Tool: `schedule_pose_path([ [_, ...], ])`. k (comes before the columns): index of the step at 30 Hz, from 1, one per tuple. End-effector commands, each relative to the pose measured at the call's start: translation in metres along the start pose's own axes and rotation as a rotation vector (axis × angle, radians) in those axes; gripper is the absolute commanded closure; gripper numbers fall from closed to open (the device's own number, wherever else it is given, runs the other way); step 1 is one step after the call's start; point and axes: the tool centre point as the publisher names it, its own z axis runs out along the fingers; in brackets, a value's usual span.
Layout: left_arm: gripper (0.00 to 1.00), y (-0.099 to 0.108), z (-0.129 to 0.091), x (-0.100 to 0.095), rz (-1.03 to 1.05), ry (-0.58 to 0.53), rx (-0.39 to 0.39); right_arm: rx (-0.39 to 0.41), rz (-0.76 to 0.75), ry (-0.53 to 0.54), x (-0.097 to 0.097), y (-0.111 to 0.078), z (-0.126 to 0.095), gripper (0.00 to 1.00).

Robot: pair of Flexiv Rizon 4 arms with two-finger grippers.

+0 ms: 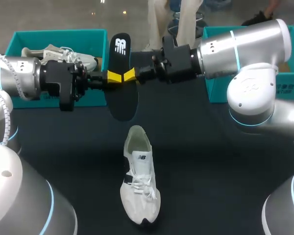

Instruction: Take the shoe out of the shoebox, open the shoe tongue, remove and reinsert the insole, then place the shoe into the shoebox

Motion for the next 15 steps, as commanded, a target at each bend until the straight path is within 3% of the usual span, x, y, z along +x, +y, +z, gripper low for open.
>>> schedule_pose_path([
  [1,0.00,0.001,-0.015,-0.004,-0.125,0.061,0.023,-0.004,0.001,-0.023,-0.005,0.005,0.000,1.00],
  [4,0.00,-0.007,-0.029,0.001,-0.283,0.171,0.045,-0.005,-0.004,-0.054,-0.013,0.010,-0.005,1.00],
  [9,0.00,-0.018,-0.054,0.008,-0.485,0.207,0.120,-0.027,-0.017,-0.081,-0.026,0.017,-0.017,1.00],
  [15,0.00,-0.029,-0.074,0.014,-0.435,0.274,0.177,0.009,-0.011,-0.110,-0.037,0.023,-0.021,1.00],
])
